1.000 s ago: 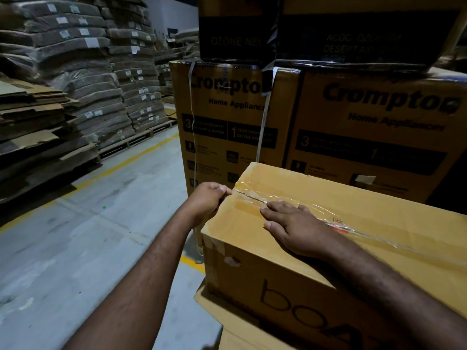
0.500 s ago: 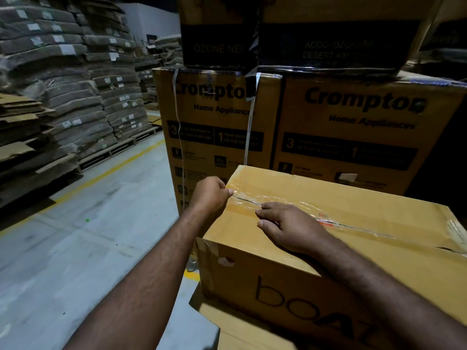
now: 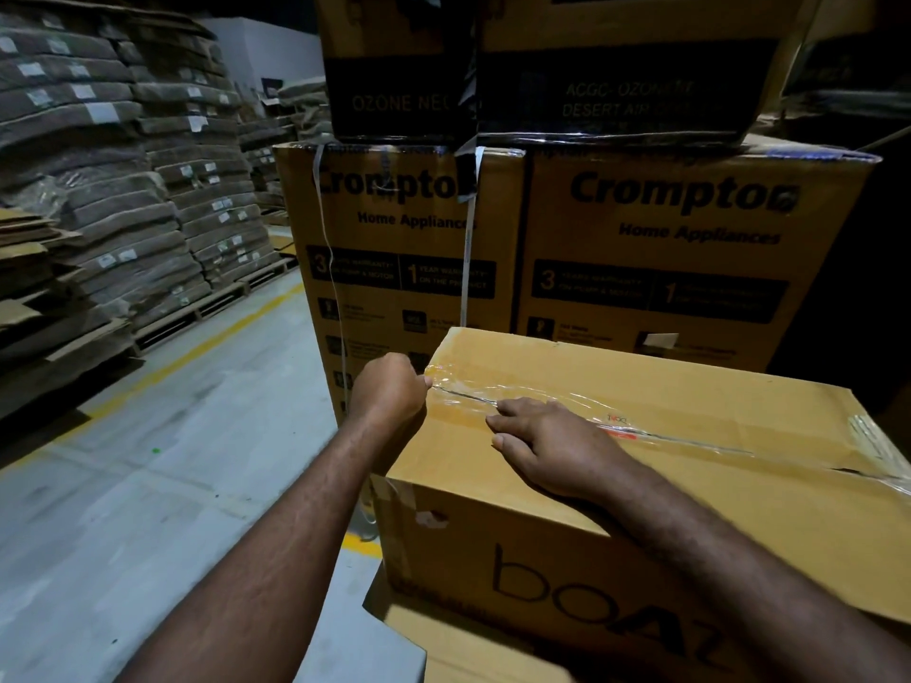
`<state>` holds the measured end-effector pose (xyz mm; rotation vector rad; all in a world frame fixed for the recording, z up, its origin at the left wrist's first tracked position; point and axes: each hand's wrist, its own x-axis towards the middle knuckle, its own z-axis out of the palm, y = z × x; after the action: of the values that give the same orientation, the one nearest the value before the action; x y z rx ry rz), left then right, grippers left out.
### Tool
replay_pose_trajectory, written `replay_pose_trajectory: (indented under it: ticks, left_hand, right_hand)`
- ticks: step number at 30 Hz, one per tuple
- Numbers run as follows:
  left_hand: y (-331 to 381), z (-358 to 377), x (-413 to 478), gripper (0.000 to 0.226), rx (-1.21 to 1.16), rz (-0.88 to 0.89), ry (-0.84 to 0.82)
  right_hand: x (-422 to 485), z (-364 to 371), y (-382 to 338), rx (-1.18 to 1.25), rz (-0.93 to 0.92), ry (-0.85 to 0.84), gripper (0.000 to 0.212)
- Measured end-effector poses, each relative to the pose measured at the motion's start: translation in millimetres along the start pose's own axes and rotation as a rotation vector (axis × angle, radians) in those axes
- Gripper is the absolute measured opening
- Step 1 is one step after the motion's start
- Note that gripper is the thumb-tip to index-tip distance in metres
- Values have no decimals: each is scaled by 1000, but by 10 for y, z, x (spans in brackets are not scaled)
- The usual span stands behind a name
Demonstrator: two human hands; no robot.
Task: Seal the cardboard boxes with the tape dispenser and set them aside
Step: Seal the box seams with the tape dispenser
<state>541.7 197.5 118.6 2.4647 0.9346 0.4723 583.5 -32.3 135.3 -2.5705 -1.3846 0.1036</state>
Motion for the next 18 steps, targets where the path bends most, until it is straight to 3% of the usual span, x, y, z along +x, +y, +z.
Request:
replay_pose_trajectory:
  ticks: [18]
  left_hand:
    - [519,324,932,40,-20,50,-112]
  right_hand:
    - [-80,42,57,44,-5,-35,47]
